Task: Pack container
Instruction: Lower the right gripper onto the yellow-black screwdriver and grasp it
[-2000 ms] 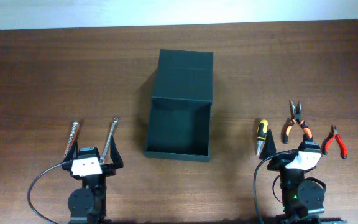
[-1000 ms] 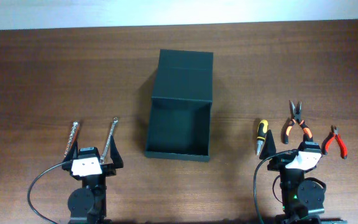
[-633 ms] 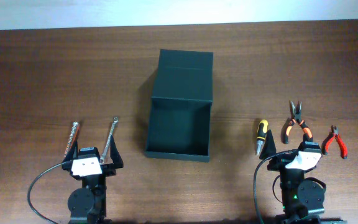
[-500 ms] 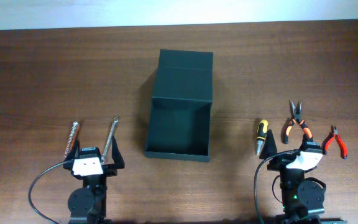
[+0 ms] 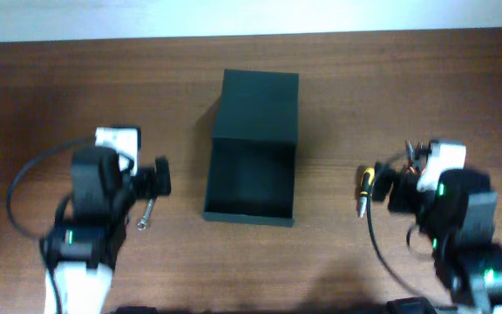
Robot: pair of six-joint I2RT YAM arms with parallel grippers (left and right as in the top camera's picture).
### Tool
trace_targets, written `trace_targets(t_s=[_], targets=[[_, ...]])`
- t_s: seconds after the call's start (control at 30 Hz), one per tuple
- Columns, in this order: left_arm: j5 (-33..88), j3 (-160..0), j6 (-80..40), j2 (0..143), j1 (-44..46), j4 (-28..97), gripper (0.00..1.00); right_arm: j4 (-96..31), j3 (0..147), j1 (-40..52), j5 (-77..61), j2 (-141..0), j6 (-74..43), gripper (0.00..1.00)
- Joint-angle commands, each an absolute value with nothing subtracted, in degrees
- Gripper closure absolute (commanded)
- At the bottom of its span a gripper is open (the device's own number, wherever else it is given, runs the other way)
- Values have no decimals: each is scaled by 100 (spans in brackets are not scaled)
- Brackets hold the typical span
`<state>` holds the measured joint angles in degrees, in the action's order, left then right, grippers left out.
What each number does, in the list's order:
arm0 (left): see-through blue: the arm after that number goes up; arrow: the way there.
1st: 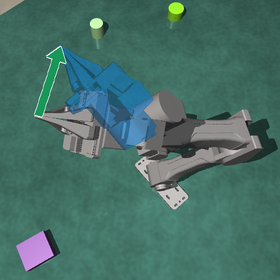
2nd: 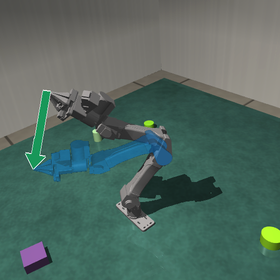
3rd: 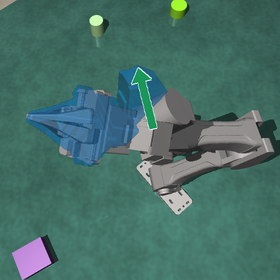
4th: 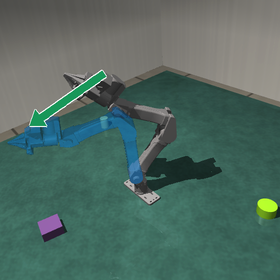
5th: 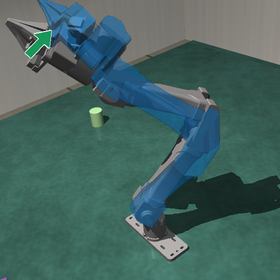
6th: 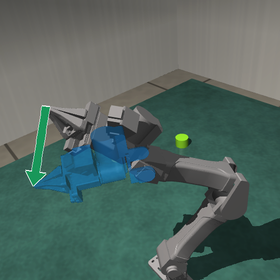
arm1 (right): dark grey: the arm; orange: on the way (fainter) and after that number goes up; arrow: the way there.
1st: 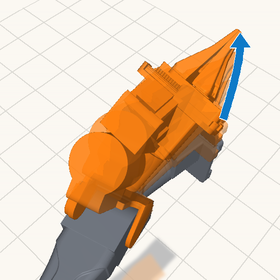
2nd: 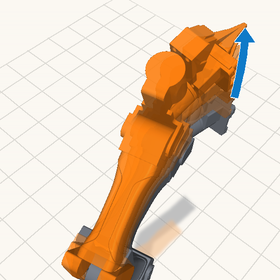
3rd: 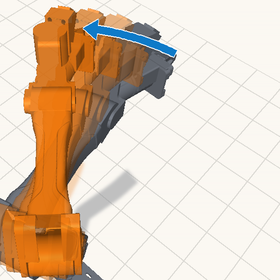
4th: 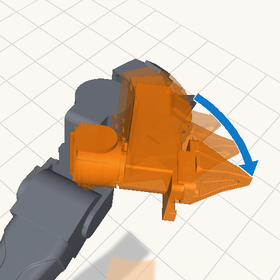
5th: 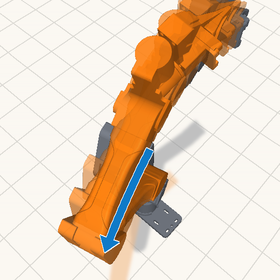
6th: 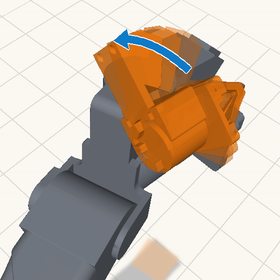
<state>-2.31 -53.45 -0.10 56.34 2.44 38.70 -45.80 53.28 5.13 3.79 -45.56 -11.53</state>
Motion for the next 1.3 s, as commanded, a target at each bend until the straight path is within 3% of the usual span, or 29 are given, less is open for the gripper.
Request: trace_targets(t_s=[0.0,0.13,0.5,0.83,1.27], targets=[[-121,-6547,-45,7083,228,4880,1,-6036,6906,473,360,-6014,-1135,1],[-119,-7129,-45,7994,228,5424,1,-7118,7802,475,294,-7417,-1164,1],[-121,-7131,-45,8217,228,5433,1,-6672,7690,473,54,-9878,-1273,1],[-121,-7131,-45,8217,228,5430,1,-5339,6486,475,-259,-9970,-1656,4],[-121,-7131,-45,8217,228,5441,1,-4668,5697,473,-82,-9970,-1857,5]])
